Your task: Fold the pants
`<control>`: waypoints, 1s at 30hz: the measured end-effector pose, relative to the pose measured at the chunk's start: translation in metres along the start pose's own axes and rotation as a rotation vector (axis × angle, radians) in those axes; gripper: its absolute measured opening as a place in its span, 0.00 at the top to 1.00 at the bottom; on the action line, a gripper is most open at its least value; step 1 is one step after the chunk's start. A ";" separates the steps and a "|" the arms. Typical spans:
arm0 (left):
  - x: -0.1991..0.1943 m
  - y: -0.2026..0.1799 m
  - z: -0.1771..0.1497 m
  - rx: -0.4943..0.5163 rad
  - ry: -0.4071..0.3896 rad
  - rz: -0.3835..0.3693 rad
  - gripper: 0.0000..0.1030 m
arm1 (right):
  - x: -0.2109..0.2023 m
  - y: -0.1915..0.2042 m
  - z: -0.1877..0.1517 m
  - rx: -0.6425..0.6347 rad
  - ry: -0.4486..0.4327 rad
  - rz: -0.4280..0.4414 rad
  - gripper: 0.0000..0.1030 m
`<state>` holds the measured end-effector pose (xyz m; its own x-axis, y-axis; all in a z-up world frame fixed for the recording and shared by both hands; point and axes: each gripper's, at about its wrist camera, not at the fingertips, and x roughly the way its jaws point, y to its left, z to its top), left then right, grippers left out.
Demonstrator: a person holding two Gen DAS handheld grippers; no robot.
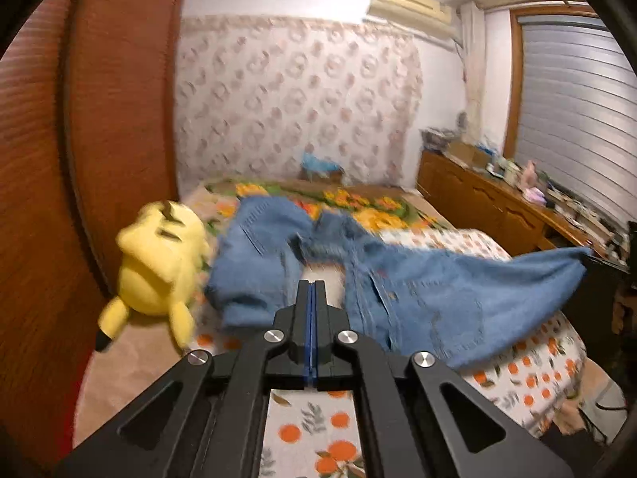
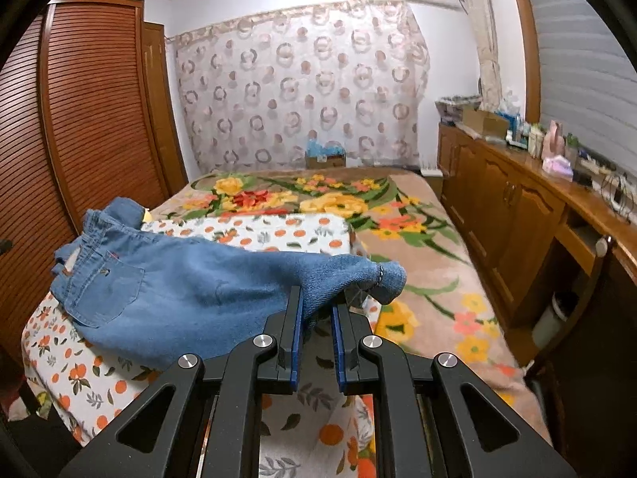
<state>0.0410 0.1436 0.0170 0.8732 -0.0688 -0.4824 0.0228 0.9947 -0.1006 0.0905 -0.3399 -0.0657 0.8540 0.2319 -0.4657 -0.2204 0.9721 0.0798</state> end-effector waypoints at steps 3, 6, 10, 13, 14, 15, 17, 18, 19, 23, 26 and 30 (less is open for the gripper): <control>0.025 -0.002 -0.016 0.006 0.078 0.005 0.84 | 0.011 -0.001 -0.006 0.020 0.021 0.004 0.88; 0.052 -0.003 -0.034 0.002 0.139 -0.007 0.57 | 0.021 -0.003 -0.008 0.042 0.037 0.009 0.88; 0.084 -0.002 -0.051 -0.008 0.226 0.010 0.54 | 0.027 -0.005 -0.010 0.054 0.056 0.013 0.88; 0.105 0.003 -0.058 -0.029 0.263 0.017 0.54 | 0.031 -0.006 -0.012 0.051 0.071 0.008 0.88; 0.109 0.004 -0.059 -0.035 0.270 0.014 0.54 | 0.032 -0.006 -0.013 0.051 0.076 0.006 0.87; 0.113 0.004 -0.059 -0.039 0.274 0.014 0.54 | 0.032 -0.006 -0.013 0.054 0.082 0.006 0.88; 0.117 0.005 -0.059 -0.056 0.276 -0.004 0.54 | 0.031 -0.007 -0.012 0.061 0.085 0.007 0.88; 0.114 0.004 -0.058 -0.061 0.262 -0.016 0.58 | 0.031 -0.008 -0.011 0.064 0.086 0.007 0.88; 0.113 0.002 -0.058 -0.053 0.257 -0.019 0.71 | 0.032 -0.009 -0.010 0.066 0.087 0.007 0.88; 0.102 -0.008 -0.054 -0.015 0.242 -0.029 0.93 | 0.028 -0.010 -0.010 0.070 0.086 0.010 0.88; 0.079 -0.013 -0.045 -0.016 0.166 0.006 0.94 | 0.027 -0.011 -0.008 0.073 0.076 0.016 0.88; 0.041 -0.015 -0.026 -0.026 0.079 0.006 0.95 | 0.015 -0.014 -0.005 0.085 0.037 0.028 0.88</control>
<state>0.0642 0.1239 -0.0241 0.8324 -0.0701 -0.5497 0.0048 0.9928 -0.1195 0.1036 -0.3506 -0.0784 0.8296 0.2588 -0.4947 -0.2017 0.9652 0.1666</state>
